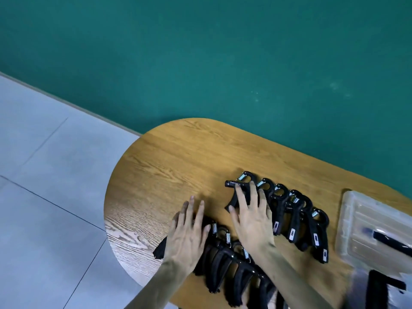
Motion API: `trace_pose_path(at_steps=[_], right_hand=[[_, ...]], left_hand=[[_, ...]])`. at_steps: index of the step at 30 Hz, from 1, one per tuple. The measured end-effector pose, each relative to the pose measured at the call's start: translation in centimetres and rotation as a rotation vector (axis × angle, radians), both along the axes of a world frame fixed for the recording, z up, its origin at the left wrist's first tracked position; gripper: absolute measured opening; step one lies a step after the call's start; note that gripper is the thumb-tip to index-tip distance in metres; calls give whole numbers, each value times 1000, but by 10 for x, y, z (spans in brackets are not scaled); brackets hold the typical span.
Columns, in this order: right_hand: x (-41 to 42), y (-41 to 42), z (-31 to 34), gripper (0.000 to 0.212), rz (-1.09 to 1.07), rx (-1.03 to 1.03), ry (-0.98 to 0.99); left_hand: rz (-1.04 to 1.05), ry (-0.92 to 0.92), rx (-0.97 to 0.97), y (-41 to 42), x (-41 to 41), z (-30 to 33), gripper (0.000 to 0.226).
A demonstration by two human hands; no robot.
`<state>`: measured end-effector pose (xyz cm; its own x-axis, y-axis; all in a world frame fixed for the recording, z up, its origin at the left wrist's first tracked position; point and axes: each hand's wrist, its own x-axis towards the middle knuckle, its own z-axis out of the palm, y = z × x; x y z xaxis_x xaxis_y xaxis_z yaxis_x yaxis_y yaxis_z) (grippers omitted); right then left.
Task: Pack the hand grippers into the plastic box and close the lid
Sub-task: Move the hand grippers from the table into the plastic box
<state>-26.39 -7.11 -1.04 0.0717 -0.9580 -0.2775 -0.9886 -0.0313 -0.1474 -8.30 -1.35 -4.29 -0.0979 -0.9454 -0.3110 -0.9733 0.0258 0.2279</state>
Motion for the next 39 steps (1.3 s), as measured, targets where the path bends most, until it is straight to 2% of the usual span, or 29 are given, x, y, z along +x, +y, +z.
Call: trace_pose_path(at_steps=[14, 23, 27, 39], right_hand=[[19, -23, -68, 73, -91, 39, 37], [32, -21, -69, 89, -99, 59, 33], [34, -19, -69, 91, -56, 32, 117], [27, -32, -63, 87, 28, -19, 179]], left_hand=[[85, 114, 54, 29, 25, -51, 66], [114, 135, 82, 47, 28, -47, 68], [92, 106, 84, 46, 26, -42, 71], [51, 100, 100, 43, 34, -40, 73]])
